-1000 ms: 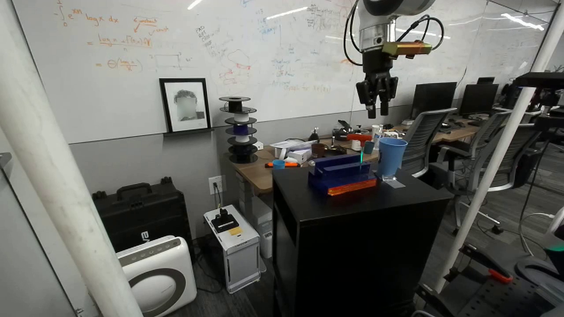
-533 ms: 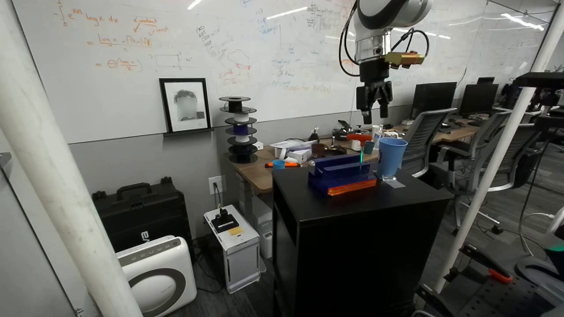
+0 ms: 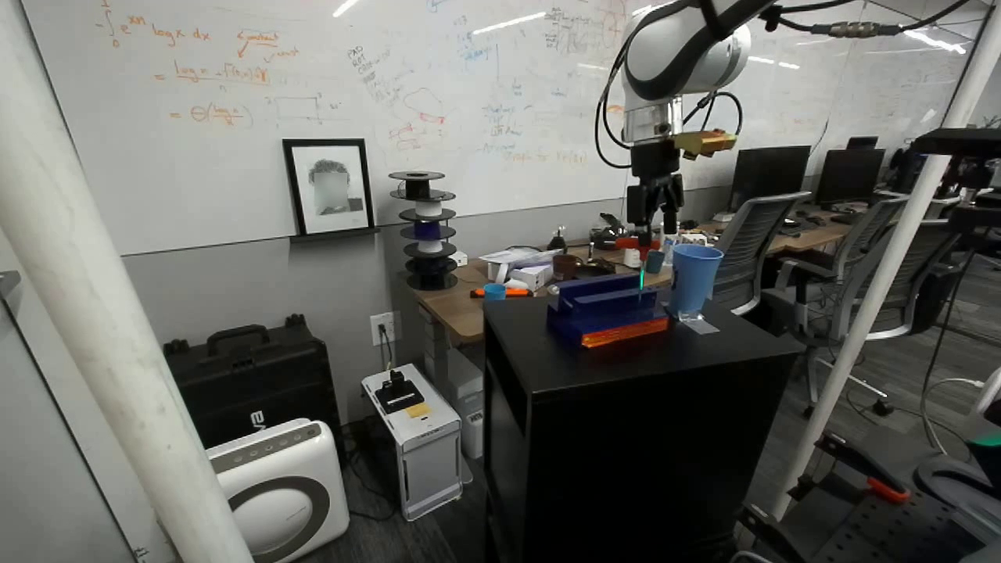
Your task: Pick up the orange object tool and put it in the cup
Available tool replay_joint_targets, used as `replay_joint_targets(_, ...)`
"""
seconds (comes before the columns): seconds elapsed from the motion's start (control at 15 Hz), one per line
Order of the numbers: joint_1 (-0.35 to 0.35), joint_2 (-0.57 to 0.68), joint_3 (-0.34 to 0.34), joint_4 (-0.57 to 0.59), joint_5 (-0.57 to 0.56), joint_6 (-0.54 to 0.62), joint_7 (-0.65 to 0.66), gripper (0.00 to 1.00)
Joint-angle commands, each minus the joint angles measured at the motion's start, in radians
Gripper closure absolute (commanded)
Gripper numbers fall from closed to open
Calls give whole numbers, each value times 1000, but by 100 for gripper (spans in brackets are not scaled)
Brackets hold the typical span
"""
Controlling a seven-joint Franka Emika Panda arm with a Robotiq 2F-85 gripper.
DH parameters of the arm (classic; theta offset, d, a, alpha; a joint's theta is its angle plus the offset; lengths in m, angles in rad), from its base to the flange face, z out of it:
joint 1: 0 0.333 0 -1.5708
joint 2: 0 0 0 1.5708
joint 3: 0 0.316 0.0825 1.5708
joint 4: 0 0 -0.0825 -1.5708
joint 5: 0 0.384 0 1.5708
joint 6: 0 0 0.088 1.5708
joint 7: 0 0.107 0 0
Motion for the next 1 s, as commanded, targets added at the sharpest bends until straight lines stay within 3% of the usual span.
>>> replay_joint_targets(0.0,-11,18,1,-2,-4,48,-48,26)
replay_joint_targets(0.6,-11,32,13,-24,-3,124,-111,93)
replay_joint_targets(0.93,-6,1,18,-26,-5,101,-120,89)
